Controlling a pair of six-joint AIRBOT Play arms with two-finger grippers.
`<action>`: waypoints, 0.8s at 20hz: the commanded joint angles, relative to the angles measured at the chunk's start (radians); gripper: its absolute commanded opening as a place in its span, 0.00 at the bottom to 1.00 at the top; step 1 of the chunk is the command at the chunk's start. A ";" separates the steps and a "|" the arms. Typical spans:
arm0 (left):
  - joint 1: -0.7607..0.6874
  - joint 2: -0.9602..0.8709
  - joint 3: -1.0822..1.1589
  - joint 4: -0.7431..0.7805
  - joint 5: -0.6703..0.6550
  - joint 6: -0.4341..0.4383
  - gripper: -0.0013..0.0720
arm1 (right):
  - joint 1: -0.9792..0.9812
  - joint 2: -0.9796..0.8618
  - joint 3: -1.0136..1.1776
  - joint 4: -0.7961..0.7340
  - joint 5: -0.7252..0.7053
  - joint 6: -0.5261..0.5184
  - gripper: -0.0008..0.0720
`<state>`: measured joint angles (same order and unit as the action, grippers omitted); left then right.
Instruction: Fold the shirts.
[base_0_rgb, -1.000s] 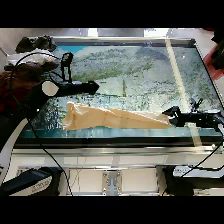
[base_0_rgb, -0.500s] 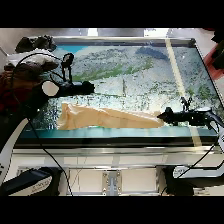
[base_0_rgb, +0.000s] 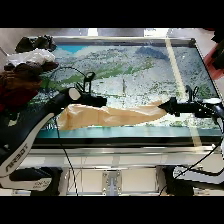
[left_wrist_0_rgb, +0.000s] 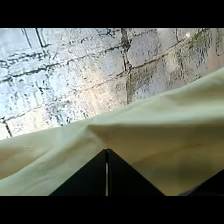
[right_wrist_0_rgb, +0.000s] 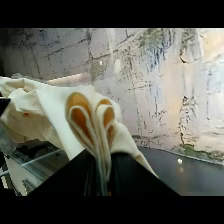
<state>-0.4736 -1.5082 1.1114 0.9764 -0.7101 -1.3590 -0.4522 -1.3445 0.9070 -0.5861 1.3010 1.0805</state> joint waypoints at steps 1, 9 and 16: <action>-0.077 -0.147 0.053 0.007 -0.013 -0.006 0.03 | 0.005 0.102 0.066 -0.006 0.062 0.054 0.07; -0.200 -0.290 0.230 0.008 -0.058 -0.013 0.03 | 0.069 0.194 0.145 0.002 0.062 0.096 0.07; -0.097 -0.185 0.465 0.138 -0.274 -0.004 0.04 | 0.208 0.204 0.149 0.043 0.026 0.117 0.07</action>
<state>-0.6182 -1.7435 1.4750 1.0142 -0.8791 -1.3693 -0.3115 -1.1465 1.0531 -0.5610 1.3560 1.1828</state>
